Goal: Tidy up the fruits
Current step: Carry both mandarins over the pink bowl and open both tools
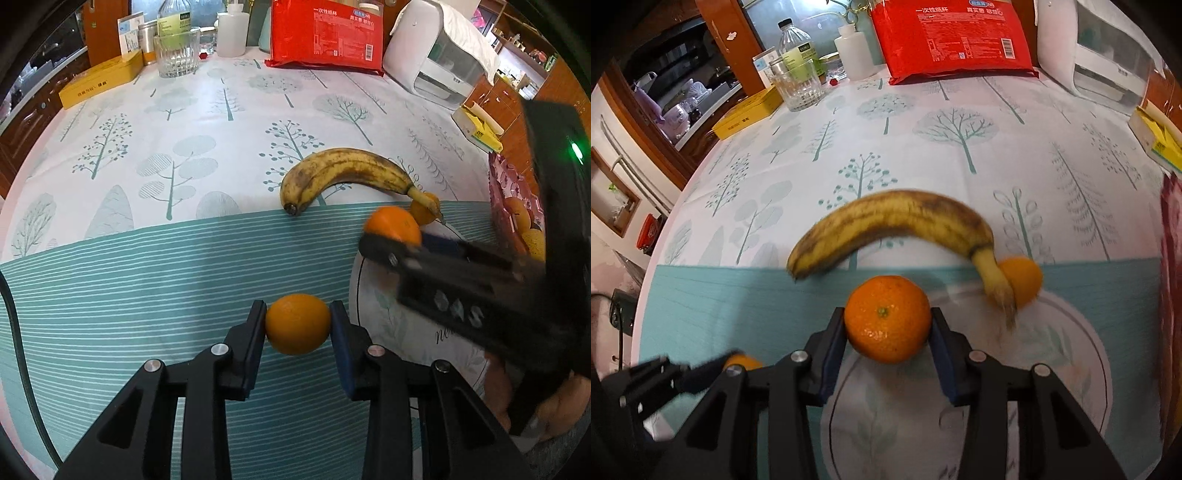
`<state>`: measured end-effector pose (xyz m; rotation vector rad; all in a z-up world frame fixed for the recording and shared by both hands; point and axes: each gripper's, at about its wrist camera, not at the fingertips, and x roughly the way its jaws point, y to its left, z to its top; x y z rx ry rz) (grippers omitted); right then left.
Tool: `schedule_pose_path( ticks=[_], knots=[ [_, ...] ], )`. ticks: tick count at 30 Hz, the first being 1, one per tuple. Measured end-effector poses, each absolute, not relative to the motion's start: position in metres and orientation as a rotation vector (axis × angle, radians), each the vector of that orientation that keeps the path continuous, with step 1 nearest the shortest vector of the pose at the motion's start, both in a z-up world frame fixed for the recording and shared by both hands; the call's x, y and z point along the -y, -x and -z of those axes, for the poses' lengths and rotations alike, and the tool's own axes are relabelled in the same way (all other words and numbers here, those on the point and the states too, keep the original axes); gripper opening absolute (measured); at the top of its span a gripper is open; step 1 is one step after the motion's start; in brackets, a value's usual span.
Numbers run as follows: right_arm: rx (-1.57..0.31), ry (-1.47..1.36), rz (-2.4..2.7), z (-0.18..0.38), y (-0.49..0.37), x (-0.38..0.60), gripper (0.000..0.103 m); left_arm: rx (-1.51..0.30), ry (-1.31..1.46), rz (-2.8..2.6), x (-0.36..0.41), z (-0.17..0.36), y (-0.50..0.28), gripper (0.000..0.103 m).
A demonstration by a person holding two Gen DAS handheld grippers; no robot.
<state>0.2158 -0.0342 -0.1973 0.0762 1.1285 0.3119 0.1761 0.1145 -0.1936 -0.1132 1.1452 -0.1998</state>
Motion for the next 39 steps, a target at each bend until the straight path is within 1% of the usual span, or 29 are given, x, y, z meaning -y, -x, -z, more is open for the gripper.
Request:
schedule_pose_path(
  ticks=[6,14,17,22,26,33,36,39],
  knots=[
    [-1.121,-0.100,-0.333,0.188,-0.189,0.051,0.044,-1.142,0.126,0.182,-0.113,0.189,-0.168,0.033],
    [-1.098,-0.119,-0.336,0.177,-0.171,0.078,0.044,-1.200,0.168,0.118,-0.111,0.205,-0.158,0.032],
    [-1.076,-0.126,-0.346,0.167,-0.164,0.088,0.044,-1.178,0.150,0.124,-0.101,0.197,-0.153,0.032],
    [-1.021,-0.138,-0.359,0.139,-0.150,0.105,0.044,-1.097,0.123,0.184,-0.070,0.155,-0.149,0.032],
    [-0.948,-0.146,-0.355,0.103,-0.137,0.131,0.044,-0.992,0.106,0.251,-0.035,0.101,-0.151,0.032],
    [-0.821,-0.127,-0.289,0.046,-0.120,0.193,0.044,-0.861,0.085,0.332,0.030,0.026,-0.162,0.032],
    [-0.785,-0.108,-0.242,0.032,-0.116,0.222,0.044,-0.842,0.068,0.349,0.059,0.010,-0.168,0.032],
    [-0.776,-0.096,-0.180,0.030,-0.115,0.254,0.044,-0.839,0.028,0.360,0.095,0.005,-0.173,0.032]
  ],
)
